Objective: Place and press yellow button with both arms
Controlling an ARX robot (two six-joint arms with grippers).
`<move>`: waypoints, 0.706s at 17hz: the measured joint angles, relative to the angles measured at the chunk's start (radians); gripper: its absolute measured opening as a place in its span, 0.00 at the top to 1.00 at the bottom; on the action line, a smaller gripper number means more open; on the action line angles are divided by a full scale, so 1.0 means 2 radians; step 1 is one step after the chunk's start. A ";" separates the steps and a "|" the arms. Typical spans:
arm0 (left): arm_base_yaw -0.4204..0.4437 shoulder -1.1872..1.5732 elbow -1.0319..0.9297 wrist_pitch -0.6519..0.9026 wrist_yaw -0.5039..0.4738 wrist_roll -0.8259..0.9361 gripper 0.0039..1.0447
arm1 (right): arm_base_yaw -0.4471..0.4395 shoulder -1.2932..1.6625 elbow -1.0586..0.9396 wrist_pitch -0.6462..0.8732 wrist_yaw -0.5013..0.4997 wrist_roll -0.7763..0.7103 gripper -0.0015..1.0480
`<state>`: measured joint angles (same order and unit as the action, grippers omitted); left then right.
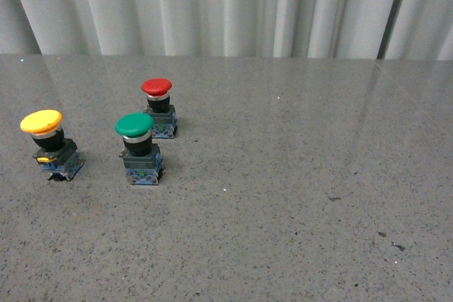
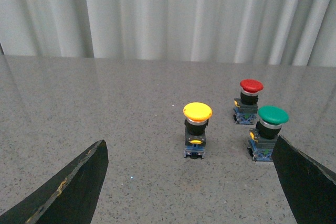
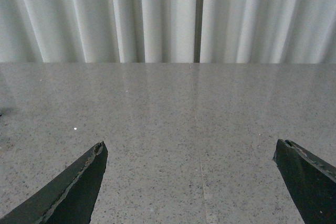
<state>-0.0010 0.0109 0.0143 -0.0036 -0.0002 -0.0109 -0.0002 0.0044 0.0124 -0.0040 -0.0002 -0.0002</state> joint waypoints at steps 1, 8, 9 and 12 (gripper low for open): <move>0.000 0.000 0.000 0.000 0.000 0.000 0.06 | 0.000 0.000 0.000 0.000 0.000 0.000 0.06; 0.018 0.268 0.150 0.045 -0.189 0.012 0.06 | 0.000 0.000 0.000 0.000 0.000 0.000 0.06; 0.032 0.323 0.181 0.090 -0.158 0.027 0.06 | 0.000 0.000 0.000 0.000 0.000 0.000 0.06; 0.053 0.504 0.279 0.120 -0.063 0.049 0.06 | 0.000 0.000 0.000 0.000 0.000 0.000 0.06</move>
<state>0.1043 1.0180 0.5724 0.2359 -0.1253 0.0868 -0.0002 0.0044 0.0124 -0.0048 -0.0006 0.0002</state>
